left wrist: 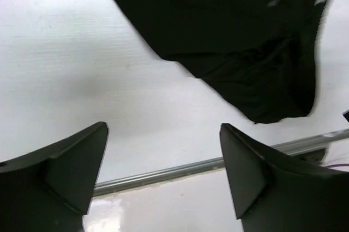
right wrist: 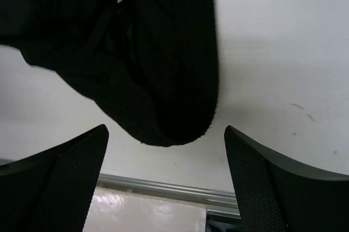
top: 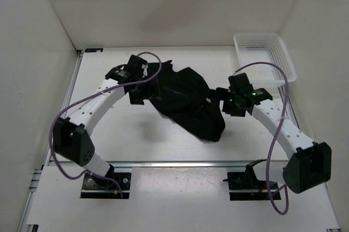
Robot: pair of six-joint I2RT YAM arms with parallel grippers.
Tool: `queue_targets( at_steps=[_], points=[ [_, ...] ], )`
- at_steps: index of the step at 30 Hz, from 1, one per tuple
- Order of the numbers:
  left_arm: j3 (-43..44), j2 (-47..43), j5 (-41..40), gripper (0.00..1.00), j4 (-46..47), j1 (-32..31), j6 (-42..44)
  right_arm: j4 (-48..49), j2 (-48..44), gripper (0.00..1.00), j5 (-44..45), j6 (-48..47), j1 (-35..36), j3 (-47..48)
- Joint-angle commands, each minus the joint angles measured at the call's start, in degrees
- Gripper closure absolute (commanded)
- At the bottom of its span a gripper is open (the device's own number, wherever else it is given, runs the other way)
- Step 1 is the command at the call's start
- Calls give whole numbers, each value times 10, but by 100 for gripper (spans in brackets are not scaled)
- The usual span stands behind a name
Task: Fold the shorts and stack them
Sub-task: Flatten the shorts out
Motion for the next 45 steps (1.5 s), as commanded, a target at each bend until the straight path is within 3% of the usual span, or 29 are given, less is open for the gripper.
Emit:
queue_targets(
  at_steps=[1, 6, 7, 10, 11, 16, 22, 28, 32, 37, 39, 41, 42, 43, 44, 45],
  points=[
    [-25, 41, 25, 3, 60, 3, -19, 24, 35, 9, -33, -14, 59, -2],
    [6, 149, 39, 5, 94, 27, -7, 122, 104, 33, -73, -9, 78, 27],
    [16, 185, 51, 5, 94, 34, -7, 131, 135, 32, -80, -9, 78, 46],
    [46, 235, 59, 5, 100, 58, -2, 145, 211, 13, -113, -9, 66, 98],
    [51, 246, 59, 5, 100, 63, -2, 154, 229, 12, -113, -9, 66, 111],
    [70, 284, 59, 6, 105, 107, -2, 166, 322, 12, -142, -9, 53, 168],
    [151, 305, 74, 6, 105, 171, 3, 197, 357, 15, -185, 27, 10, 175],
    [263, 391, 98, 0, 105, 211, -2, 246, 359, 20, -226, 67, -17, 157],
    [348, 459, 105, 2, 100, 216, -16, 260, 381, 35, -249, 73, -17, 178],
    [455, 539, 111, 6, 87, 216, -29, 266, 398, 70, -255, 80, -17, 209],
    [500, 571, 117, 15, 82, 216, -43, 260, 398, 90, -255, 80, -17, 215],
    [522, 586, 123, 27, 82, 216, -43, 245, 398, 99, -243, 75, -17, 215],
    [536, 591, 131, 54, 82, 216, -49, 245, 392, 100, -237, 69, -17, 220],
    [541, 596, 139, 71, 82, 216, -49, 238, 381, 100, -237, 69, -17, 220],
    [541, 596, 139, 85, 76, 216, -49, 238, 375, 100, -228, 63, -17, 220],
    [534, 590, 144, 90, 76, 216, -49, 229, 359, 100, -223, 54, -22, 220]
  ],
)
